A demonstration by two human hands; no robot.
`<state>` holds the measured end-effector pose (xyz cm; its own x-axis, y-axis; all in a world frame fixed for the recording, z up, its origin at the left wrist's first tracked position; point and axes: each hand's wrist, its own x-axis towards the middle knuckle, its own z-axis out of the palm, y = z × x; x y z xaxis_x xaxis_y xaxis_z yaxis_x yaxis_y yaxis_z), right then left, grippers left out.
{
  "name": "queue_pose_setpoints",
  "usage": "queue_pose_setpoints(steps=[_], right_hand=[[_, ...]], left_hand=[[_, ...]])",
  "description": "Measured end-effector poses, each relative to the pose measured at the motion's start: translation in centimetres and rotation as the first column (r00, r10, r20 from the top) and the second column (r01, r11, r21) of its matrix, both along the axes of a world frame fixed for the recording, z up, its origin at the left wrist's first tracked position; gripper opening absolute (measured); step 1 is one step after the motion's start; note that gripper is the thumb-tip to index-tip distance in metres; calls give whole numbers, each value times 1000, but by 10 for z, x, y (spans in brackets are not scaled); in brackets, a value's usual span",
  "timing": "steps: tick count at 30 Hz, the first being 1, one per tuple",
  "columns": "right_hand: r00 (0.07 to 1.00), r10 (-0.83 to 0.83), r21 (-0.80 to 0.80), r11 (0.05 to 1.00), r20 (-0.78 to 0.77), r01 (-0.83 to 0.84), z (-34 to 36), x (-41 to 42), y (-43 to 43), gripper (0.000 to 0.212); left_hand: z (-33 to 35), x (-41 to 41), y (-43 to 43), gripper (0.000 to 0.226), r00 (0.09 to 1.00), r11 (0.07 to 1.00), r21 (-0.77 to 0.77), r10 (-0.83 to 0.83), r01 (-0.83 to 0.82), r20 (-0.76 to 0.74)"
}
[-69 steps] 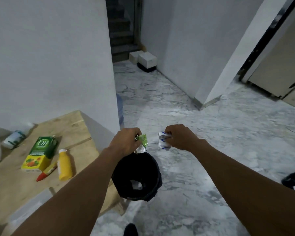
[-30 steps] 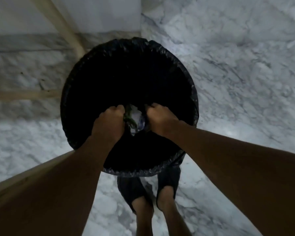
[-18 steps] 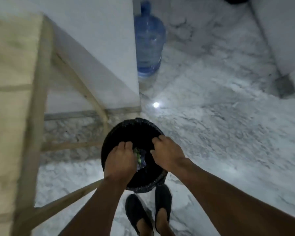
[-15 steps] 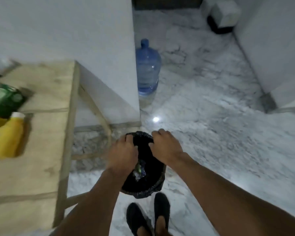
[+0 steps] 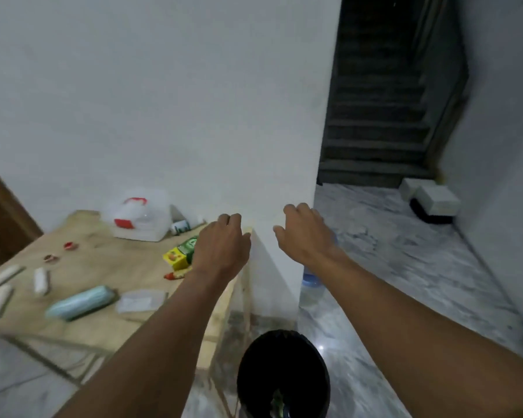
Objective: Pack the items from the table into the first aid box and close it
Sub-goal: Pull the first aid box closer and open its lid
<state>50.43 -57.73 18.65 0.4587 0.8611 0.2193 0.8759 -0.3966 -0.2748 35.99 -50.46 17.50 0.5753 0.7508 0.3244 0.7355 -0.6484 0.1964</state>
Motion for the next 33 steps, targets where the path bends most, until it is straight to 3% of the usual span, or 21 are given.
queue_pose_setpoints(steps=[9,21,27,33], right_hand=[[984,178,-2,984,14,-178,16,-119,33,45],[988,150,24,988,-30,-149,-1,-307,165,37],[991,119,-37,992,-58,-122,-31,-351,233,36],[997,67,-61,996,-42,-70,-49,-335,323,36]], left_hand=[[19,-160,23,40,972,973,18,232,-232,-41],[-3,-347,155,43,982,985,-12,171,-173,-82],[-32,-382,223,41,986,989,-91,100,-113,-136],[-51,-364,315,41,992,988,-141,43,-60,-123]])
